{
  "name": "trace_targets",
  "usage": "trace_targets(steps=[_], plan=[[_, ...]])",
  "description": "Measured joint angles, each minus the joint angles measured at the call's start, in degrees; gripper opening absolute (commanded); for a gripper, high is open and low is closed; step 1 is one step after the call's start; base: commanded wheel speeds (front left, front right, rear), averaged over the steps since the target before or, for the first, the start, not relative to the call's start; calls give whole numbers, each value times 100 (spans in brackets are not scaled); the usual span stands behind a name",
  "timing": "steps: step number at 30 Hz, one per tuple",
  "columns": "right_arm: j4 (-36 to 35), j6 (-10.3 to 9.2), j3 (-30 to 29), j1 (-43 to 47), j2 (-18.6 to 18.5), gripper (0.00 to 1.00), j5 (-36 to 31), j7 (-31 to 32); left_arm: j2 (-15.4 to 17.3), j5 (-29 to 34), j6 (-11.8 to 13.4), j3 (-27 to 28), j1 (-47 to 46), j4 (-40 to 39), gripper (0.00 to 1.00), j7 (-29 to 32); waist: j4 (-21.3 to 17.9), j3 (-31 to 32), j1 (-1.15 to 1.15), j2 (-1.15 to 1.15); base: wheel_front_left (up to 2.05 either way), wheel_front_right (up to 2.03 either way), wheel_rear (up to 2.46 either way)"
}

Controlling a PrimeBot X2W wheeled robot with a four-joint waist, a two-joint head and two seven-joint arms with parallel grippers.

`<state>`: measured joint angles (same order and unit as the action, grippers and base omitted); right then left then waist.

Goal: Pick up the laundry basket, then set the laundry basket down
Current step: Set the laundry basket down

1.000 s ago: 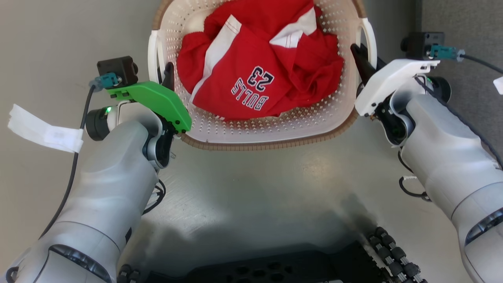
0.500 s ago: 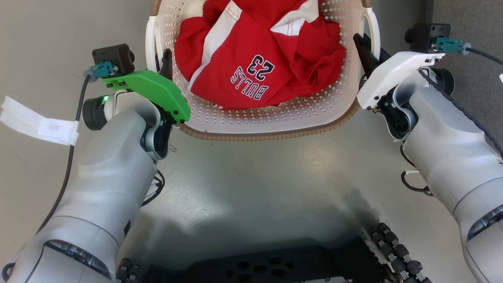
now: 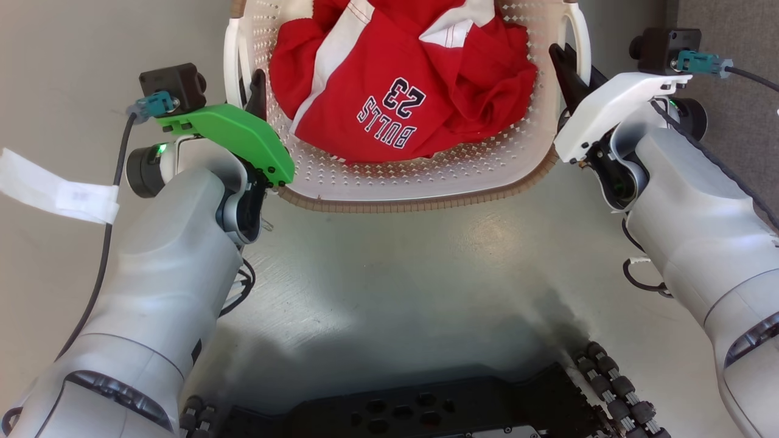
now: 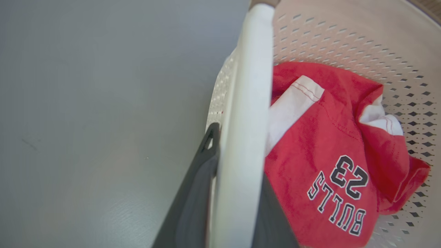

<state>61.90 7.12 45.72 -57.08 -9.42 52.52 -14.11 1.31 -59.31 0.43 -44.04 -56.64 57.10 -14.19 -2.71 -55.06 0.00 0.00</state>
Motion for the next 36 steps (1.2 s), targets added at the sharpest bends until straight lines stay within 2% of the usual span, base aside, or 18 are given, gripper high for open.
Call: trace_targets(steps=[1,2,20,36], plan=[[7,0,7,0,0,49,0,-1,-1,-1,0,4,0,7,63,0,0,-2,0,0,0,0,0],[13,0,8,0,1,100,0,-4,-2,-4,-8,14,1,10,100,-7,-1,-2,0,0,0,0,0],[187,0,62,3,52,100,52,-5,0,-7,-92,55,22,196,100,-24,-22,144,0,0,0,0,0],[160,0,-92,263,85,100,100,-7,-1,370,-203,151,335,488,100,-24,-99,899,0,0,0,0,0]])
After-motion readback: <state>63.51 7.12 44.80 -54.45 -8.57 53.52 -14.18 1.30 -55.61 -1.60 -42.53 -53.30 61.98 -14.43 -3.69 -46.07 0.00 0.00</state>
